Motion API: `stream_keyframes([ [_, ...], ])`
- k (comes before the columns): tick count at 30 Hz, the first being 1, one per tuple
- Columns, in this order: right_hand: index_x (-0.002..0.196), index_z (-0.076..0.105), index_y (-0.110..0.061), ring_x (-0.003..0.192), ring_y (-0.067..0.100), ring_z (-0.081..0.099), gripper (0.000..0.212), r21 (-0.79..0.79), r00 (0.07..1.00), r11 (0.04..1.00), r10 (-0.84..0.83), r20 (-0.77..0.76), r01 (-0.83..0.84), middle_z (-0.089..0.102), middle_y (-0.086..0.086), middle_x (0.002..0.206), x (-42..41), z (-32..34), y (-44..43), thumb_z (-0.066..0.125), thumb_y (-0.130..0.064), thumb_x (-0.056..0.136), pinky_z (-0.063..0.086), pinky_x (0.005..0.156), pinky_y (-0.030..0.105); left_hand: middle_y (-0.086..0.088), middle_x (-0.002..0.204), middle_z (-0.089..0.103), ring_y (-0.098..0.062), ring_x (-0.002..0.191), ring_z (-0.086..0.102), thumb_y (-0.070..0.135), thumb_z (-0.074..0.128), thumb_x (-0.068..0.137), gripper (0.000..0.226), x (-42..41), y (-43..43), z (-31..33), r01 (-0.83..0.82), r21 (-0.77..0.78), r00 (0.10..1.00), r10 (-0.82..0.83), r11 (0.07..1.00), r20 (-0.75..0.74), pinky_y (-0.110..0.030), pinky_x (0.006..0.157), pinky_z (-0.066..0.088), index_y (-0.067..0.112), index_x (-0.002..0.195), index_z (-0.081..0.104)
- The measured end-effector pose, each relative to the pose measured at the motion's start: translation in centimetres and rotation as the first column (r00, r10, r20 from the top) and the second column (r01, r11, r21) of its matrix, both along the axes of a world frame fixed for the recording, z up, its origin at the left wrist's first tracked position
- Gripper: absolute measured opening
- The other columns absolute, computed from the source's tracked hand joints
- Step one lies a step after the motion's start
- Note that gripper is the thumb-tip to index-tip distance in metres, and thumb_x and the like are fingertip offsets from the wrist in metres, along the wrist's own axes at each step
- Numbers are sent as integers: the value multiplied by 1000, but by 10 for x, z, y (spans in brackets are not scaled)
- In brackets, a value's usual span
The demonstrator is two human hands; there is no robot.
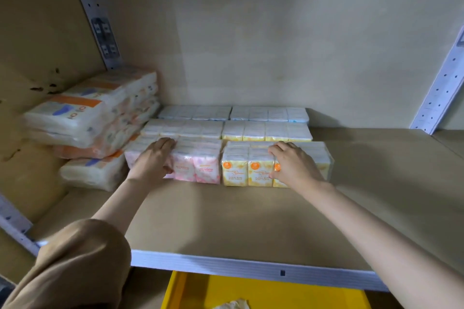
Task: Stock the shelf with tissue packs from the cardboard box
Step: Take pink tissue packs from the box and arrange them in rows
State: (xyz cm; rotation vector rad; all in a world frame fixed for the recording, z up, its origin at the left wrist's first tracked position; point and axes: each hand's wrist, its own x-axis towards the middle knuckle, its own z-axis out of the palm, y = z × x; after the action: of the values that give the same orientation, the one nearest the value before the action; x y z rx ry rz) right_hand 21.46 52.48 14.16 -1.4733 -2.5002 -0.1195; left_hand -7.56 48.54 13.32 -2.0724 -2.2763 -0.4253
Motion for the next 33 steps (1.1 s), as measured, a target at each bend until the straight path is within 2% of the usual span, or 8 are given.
stream_keyframes([
  [5, 127, 46, -8, 122, 22, 44, 42, 53, 1000, 999, -6, -19, 7, 49, 6, 132, -18, -4, 9, 57, -15, 87, 40, 94, 30, -23, 140, 44, -34, 131, 42, -7, 72, 69, 72, -11, 10, -9, 5, 52, 1000, -4, 999, -15, -36, 111, 32, -6, 133, 41],
  [9, 126, 47, -7, 121, 23, 44, 41, 54, 1000, 999, -6, -28, 7, 50, 6, 130, -17, -5, 8, 58, -15, 86, 40, 93, 31, -21, 142, 41, -33, 133, 39, -4, 74, 70, 75, -9, 7, -3, 3, 14, 1000, -3, 1000, -30, -33, 112, 29, -4, 136, 38],
  [12, 123, 48, -7, 121, 24, 45, 47, -20, 1000, 1000, -7, 1, 7, 50, 6, 129, -17, 5, 8, 65, -24, 82, 42, 91, 35, -18, 142, 41, -32, 131, 41, 2, 72, 73, 73, -3, 4, 11, -21, -76, 998, 16, 997, -65, -35, 109, 31, -1, 137, 38],
  [15, 116, 55, -6, 115, 27, 50, 54, -121, 1000, 993, -6, 16, 7, 54, 9, 123, -17, 24, 4, 73, -35, 74, 45, 86, 36, -15, 140, 44, -30, 127, 46, 4, 66, 77, 62, 3, -8, 26, -78, -105, 994, 69, 991, -86, -39, 105, 40, 4, 135, 43],
  [20, 103, 65, -8, 106, 31, 56, 33, -205, 984, 965, 141, -111, -161, 63, 13, 115, -47, 30, -38, 72, -24, 76, 46, 87, 34, -11, 136, 53, -30, 121, 53, 9, 63, 82, 47, 12, -74, 32, -180, -75, 984, 178, 981, -28, -38, 100, 44, 11, 128, 53],
  [25, 102, 67, -9, 100, 24, 59, 28, -360, 878, 801, 438, -193, -478, 67, 9, 109, -104, 0, -119, 71, -21, 77, 41, 77, 27, -7, 131, 56, -27, 117, 54, 17, 60, 87, 37, 14, -185, -1, -292, -187, 952, 303, 938, 35, -32, 95, 41, 12, 124, 55],
  [31, 107, 65, -10, 106, 23, 57, 30, -504, 711, 553, 675, -195, -663, 65, 7, 112, -168, -48, -221, 66, -24, 80, 46, 87, 31, -4, 125, 56, -27, 112, 57, 15, 57, 87, 34, 6, -324, -61, -483, -314, 845, 529, 817, 78, -39, 91, 49, 15, 120, 56],
  [33, 108, 64, -10, 105, 23, 57, 30, -537, 674, 503, 717, -179, -678, 65, 7, 113, -180, -64, -239, 65, -24, 81, 46, 85, 32, -5, 118, 59, -28, 108, 59, 16, 57, 86, 29, 5, -354, -79, -534, -330, 807, 586, 778, 74, -39, 88, 51, 15, 115, 59],
])
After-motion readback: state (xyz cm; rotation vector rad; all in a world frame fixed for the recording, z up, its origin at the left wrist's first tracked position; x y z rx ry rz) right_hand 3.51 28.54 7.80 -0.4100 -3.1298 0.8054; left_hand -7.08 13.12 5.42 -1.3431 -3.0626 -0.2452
